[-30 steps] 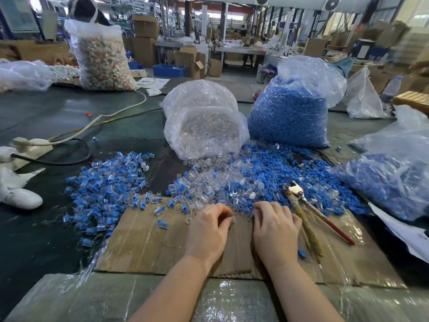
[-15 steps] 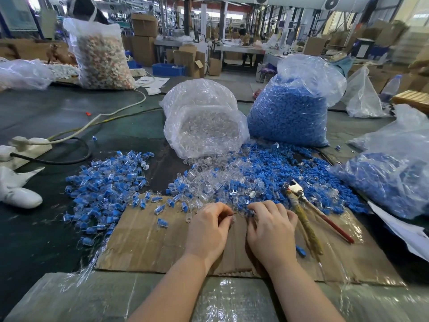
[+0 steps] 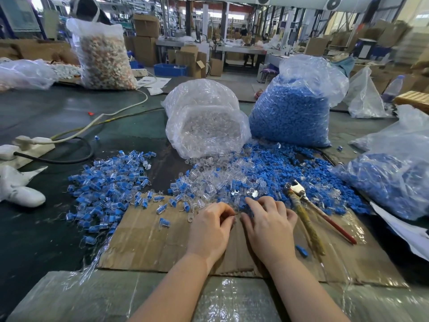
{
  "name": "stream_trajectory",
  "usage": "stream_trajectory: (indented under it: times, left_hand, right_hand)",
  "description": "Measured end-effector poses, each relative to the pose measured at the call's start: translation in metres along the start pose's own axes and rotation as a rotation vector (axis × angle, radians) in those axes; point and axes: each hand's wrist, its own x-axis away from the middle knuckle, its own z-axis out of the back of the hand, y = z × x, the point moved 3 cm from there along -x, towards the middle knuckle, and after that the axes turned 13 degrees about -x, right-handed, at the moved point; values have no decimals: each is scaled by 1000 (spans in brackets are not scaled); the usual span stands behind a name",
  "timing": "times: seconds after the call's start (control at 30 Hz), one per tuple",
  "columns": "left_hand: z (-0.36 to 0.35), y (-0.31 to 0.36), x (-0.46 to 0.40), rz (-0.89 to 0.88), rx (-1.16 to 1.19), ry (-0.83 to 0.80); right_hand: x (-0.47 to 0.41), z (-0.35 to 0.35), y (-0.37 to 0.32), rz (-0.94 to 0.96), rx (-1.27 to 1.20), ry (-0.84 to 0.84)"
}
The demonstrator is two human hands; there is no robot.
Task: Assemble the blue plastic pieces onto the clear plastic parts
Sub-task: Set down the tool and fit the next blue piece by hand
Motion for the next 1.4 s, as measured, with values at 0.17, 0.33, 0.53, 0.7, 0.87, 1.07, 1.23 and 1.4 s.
stream_trajectory:
  times: [0.17,0.33,0.53,0.7,0.87,1.07,1.23,1.4]
  left_hand:
    - [0,0,0,-5,2,2]
    - [1,0,0,3,13,11]
    - [1,-1,0,28,57,14]
    - [3,-1,0,61,91,41]
    - [2,-1,1,56,64,35]
    - [2,-1,0,50,47,32]
    - [2,0,0,58,51,34]
    - [3,1,1,50,54,23]
  right_hand:
    - [-1,-2,1,-22,-34,-31]
    - [-1,-2,1,-44,-45,-35]
    - [-1,3,-3,19,-108,-22]
    - [0,3,-7,74,-73,-121]
    - [0,4,-7,47,-58,-125]
    - [1,8,-11,103,-24,-90]
    - [2,8,-9,108,-25,-35]
    - [3,7,-5,52,-33,-10]
